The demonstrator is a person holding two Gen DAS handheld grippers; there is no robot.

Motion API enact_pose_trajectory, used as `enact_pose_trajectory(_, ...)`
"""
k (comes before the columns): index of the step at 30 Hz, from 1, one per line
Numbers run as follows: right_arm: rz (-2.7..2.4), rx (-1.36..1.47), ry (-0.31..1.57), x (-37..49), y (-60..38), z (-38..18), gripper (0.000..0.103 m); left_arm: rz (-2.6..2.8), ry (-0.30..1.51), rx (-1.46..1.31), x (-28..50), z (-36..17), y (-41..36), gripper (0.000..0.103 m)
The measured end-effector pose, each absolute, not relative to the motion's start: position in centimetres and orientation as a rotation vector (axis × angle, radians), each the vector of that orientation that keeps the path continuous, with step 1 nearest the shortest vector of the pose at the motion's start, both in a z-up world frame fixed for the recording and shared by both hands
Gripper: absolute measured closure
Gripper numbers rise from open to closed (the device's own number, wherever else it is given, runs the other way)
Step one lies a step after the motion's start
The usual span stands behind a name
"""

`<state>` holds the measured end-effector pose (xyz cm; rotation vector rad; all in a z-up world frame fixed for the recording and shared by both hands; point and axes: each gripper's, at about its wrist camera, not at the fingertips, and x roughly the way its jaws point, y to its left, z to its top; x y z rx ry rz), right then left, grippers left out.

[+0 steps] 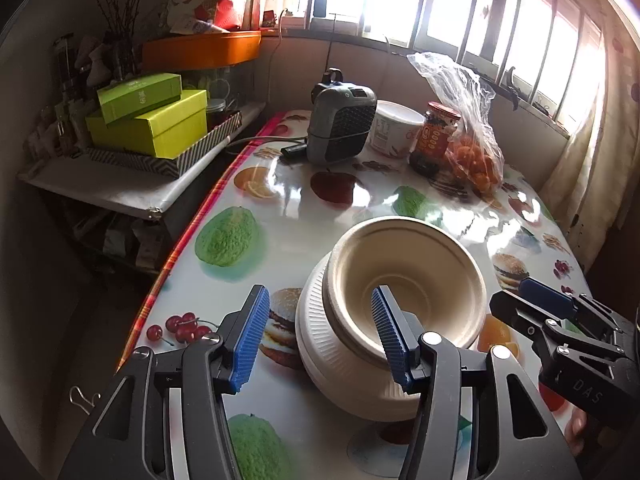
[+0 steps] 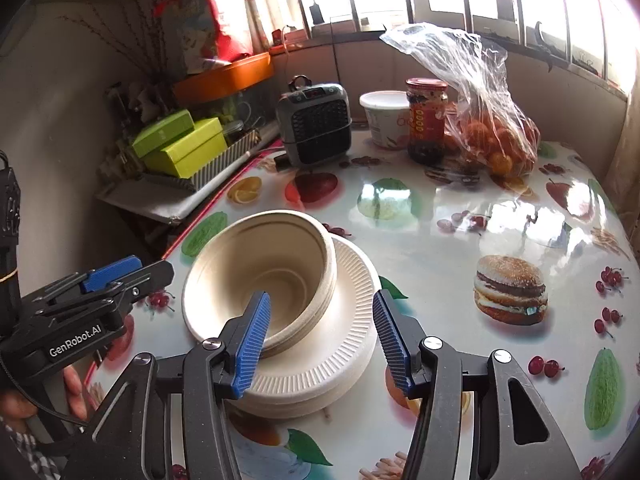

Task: Organize plates and bowls
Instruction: 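Open both tools to release the bowl rims onto the plates, then withdraw both open tools from the bowl and plate stack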

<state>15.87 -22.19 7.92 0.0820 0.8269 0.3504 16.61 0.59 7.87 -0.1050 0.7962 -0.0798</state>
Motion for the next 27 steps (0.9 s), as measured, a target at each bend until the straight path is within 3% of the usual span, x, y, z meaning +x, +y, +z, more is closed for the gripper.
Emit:
enact_pose_trajectory(16, 0.282, 0.004, 0.752, 9.6, -22.4, 7.6, 0.045, -0.059, 0.749, -0.062, 10.7, 6.4, 0.8, 0.048)
enact_pose_trajectory(27, 0.256, -0.012, 0.818, 7.1, -22.3, 3.7, 0.043, -0.048, 0.811, -0.046, 8.5, 2.6, 1.1, 0.048)
